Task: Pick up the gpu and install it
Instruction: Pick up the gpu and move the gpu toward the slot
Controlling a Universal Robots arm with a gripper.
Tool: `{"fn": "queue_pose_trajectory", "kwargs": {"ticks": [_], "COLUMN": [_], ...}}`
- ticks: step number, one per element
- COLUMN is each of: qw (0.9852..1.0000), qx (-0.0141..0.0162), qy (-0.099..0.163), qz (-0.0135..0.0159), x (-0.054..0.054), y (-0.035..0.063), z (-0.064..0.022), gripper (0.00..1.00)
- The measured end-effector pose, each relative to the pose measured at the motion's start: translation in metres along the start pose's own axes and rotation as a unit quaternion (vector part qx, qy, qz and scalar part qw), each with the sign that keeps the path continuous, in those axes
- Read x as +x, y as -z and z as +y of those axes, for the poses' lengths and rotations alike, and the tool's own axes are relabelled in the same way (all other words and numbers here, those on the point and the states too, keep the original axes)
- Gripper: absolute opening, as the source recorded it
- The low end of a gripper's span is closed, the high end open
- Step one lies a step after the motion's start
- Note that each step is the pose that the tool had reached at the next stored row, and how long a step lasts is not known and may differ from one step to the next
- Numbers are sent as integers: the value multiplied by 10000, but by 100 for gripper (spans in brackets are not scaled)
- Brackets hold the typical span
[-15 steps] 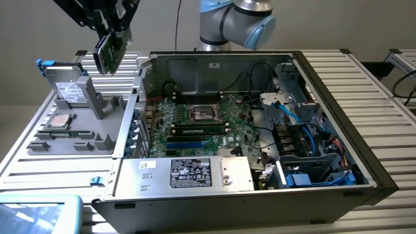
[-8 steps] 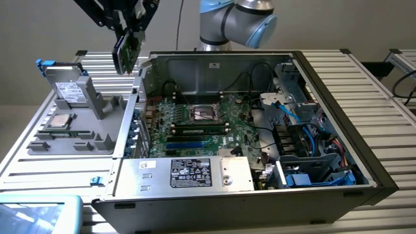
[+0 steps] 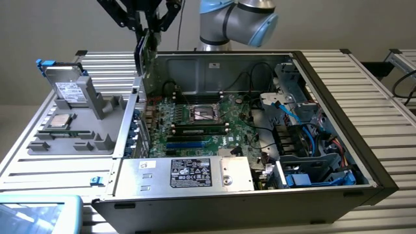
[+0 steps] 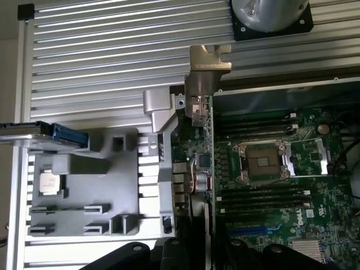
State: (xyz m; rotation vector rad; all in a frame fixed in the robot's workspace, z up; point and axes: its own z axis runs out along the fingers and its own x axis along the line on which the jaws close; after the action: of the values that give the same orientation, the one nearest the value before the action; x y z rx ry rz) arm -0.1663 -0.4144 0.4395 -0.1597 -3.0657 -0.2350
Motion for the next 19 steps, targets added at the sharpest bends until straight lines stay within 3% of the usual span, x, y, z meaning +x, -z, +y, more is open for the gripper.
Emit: {"fn": "queue_pose_trajectory", "kwargs": {"ticks": [6, 13, 19], "qw": [10000, 10000, 9999], "qx": [50, 63, 78], "qy": [-3, -2, 5], "qz": [-5, -15, -71], "x": [-245, -489, -651], "y": [8, -17, -54], "z": [-5, -40, -67], "gripper": [28, 28, 28]}}
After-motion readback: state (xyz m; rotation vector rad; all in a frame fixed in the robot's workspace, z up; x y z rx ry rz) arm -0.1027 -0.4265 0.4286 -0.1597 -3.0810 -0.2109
